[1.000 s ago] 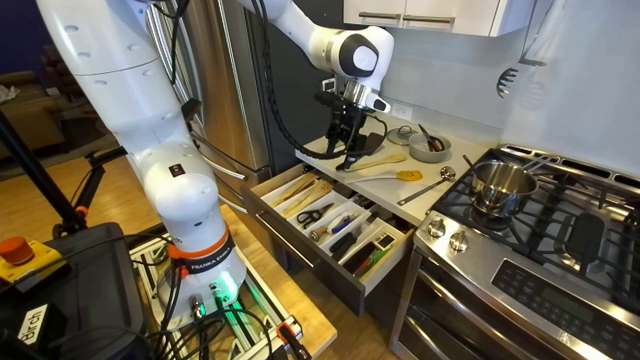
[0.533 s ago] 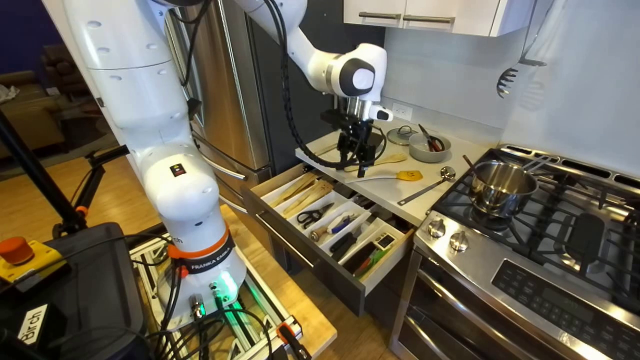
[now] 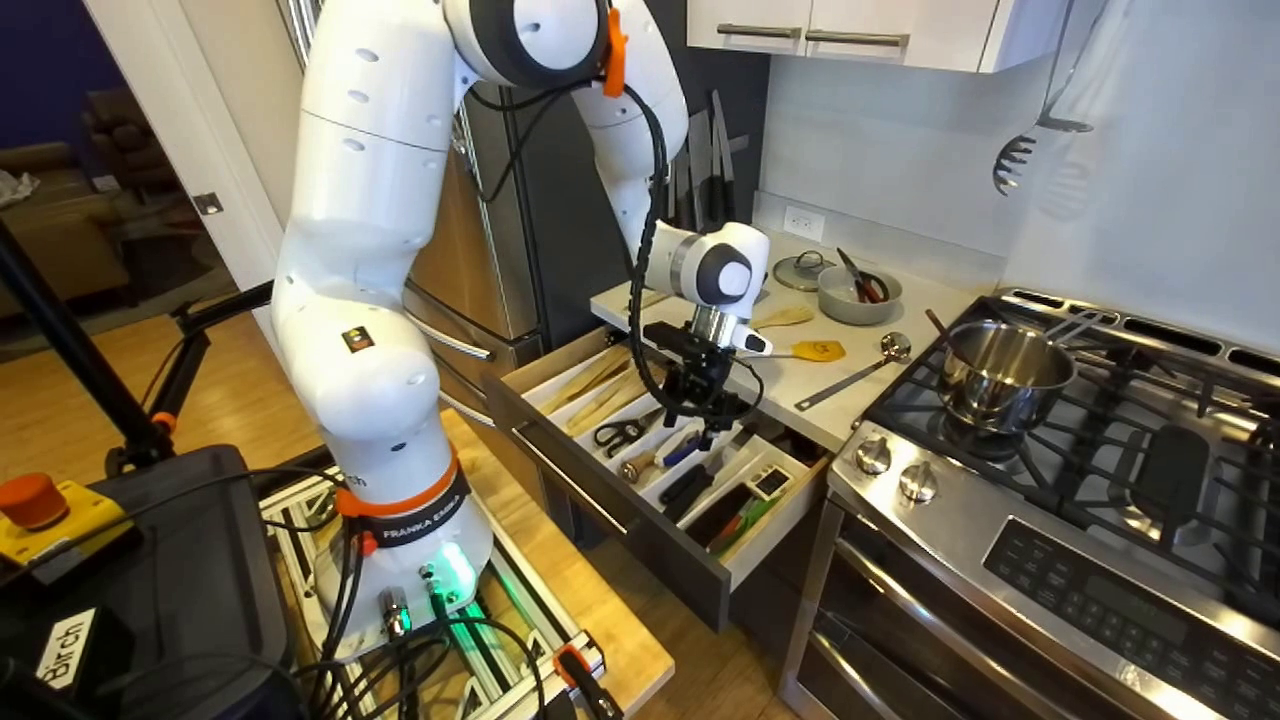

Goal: Put the knife on the table

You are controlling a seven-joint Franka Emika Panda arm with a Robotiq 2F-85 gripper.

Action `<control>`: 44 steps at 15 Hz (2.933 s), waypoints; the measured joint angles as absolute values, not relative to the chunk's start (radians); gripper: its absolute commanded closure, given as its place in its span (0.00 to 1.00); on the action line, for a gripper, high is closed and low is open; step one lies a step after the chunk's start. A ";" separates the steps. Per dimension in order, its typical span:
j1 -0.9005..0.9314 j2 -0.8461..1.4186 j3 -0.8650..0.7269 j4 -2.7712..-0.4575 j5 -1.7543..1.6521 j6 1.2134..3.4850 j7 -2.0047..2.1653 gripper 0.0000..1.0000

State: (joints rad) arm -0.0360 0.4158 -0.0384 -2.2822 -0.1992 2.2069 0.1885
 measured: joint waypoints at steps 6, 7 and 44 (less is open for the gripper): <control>-0.021 0.382 -0.040 -2.288 -0.224 2.233 0.157 0.00; -0.020 0.382 -0.040 -2.302 -0.228 2.251 0.110 0.00; -0.239 0.528 0.033 -2.409 -0.072 2.758 -0.454 0.22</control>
State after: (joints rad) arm -0.2393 0.5282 0.0334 -2.4089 -0.0718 2.7577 -0.4545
